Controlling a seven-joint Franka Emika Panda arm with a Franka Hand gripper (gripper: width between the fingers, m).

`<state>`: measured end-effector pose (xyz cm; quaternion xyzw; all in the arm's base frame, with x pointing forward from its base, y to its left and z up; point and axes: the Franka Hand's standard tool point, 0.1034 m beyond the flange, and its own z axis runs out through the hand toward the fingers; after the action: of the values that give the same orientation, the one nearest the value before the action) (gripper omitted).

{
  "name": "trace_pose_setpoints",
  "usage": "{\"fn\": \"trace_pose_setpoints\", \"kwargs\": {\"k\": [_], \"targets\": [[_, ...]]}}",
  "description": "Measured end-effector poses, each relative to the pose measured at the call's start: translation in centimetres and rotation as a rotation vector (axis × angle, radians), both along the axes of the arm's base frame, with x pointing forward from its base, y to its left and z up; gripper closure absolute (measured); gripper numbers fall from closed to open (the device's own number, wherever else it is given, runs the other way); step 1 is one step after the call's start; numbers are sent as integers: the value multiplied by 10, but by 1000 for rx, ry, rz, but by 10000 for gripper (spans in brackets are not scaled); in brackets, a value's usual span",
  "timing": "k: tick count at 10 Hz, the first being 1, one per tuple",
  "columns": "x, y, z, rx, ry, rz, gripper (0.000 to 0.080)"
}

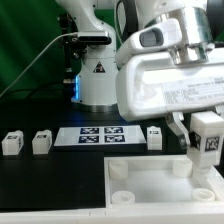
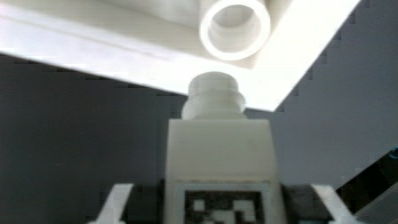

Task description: Assemble one leg

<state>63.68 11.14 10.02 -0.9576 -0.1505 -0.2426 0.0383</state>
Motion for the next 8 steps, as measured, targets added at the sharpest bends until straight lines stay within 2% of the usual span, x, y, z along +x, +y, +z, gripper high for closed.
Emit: {"fn": "trace_pose_setpoints", "kwargs": {"k": [1, 8], "targets": [[0, 2, -7, 2, 7, 2, 509], [-11, 6, -32, 4, 34, 6, 509]]}}
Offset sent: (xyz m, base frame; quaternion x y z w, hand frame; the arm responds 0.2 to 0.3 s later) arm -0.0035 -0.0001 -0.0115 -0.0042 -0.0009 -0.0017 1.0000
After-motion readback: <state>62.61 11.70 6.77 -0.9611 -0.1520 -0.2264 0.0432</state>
